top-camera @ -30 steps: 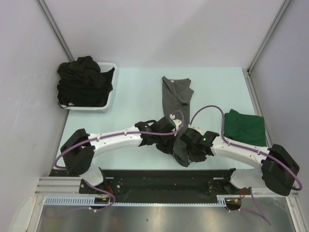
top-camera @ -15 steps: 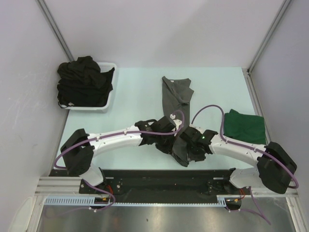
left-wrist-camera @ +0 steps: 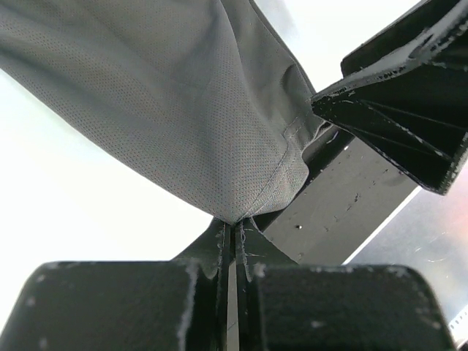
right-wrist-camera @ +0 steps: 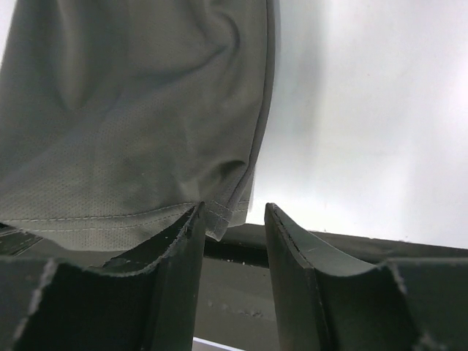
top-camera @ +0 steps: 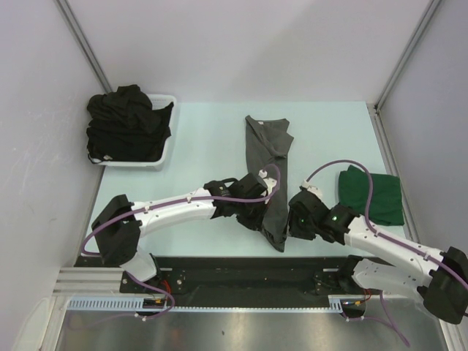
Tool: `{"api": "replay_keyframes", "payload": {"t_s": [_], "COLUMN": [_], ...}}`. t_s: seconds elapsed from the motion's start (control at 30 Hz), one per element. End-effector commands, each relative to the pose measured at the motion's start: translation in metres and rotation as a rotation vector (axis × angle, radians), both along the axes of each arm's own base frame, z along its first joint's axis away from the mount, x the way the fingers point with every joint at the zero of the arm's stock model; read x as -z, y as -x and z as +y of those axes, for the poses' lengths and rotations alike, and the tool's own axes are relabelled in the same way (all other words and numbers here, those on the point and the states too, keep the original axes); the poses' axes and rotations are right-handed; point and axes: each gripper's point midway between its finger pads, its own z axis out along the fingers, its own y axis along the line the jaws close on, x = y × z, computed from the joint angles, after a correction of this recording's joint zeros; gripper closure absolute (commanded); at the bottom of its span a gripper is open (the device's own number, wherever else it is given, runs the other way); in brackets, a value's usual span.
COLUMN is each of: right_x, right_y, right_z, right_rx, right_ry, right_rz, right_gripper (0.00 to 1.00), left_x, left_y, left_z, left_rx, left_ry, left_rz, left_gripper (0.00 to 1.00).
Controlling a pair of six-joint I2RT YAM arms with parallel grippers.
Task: Fold and stack the t-shirts
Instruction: Grab the bottom of the folded rectangular tshirt with both arms
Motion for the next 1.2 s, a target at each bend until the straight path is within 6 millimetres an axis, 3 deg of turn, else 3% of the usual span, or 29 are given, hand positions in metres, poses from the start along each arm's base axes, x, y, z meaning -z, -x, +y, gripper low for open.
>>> {"api": "replay_keyframes", "payload": {"t_s": [0.0,0.2,0.5,0.9,1.17], "right_x": [0.001,0.007,-0.026,-0.03,-0.035], "right_y": [-0.003,0.001,-0.009,-0.01,-0.017], "right_z": [-0.004,-0.012,-0.025,-0.028,-0.028], "right_rx": [0.059,0.112,0.149,0.135,0.205], "right_ry": [0.011,0.033,0.015,0.043,0.005], "right_rz": [0.008,0.051,0.001,0.0,-0.01], "right_gripper": [0.57,0.56,0.56,0.57,0.57], "left_x": [-0.012,-0.015,-0.019,-0.044,-0.043], "left_y": [-0.004,-0.004,-0.007,-0.029,-0.037], "left_z": [-0.006,-0.004,-0.007,-0.028,-0.03], "left_rx": [0.02,0.021,0.03,0.036,0.034], "left_ry": [0.028,0.028,0.029,0.067,0.065], "left_rz": [-0.019,-0.023,-0.031,-0.067,-0.069], "left_gripper": [1.0,1.0,1.0,1.0,1.0]}}
